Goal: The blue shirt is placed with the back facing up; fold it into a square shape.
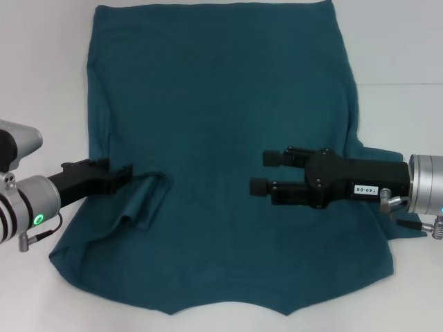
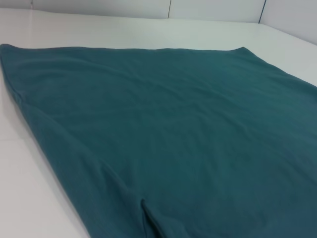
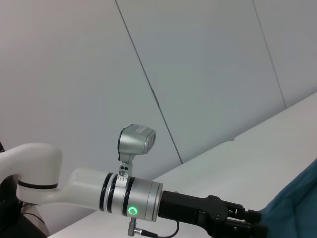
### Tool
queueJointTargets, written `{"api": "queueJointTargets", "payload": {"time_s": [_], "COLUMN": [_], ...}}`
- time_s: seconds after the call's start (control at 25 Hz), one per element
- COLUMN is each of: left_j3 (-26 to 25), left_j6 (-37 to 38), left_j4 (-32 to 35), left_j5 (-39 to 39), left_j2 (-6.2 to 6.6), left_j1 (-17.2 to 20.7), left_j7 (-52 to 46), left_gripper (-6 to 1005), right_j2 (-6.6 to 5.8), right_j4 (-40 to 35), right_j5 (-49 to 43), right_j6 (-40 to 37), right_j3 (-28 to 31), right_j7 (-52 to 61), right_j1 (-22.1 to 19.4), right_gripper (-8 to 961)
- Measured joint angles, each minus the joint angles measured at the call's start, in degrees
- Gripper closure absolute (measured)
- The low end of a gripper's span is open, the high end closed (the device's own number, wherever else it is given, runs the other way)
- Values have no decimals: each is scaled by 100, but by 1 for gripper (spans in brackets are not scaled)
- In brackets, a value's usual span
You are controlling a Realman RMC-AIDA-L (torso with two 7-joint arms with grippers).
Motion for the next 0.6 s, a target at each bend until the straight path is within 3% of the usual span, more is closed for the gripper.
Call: {"api": "queueJointTargets", "payload": {"time_s": [0.6], "left_j3": [68], "left_j6": [-196], "left_j4": [34], "left_j5": [-8], "left_j2": [-18], "left_j1": [15], "left_j7": [-27], "left_gripper": [511], "right_j2": [0], "right_j4": [0], "right_j5": [0], "right_j6": [-13], "right_j3": [0], "right_j7": [0], "right_j1": [-16], "right_gripper": [100]}}
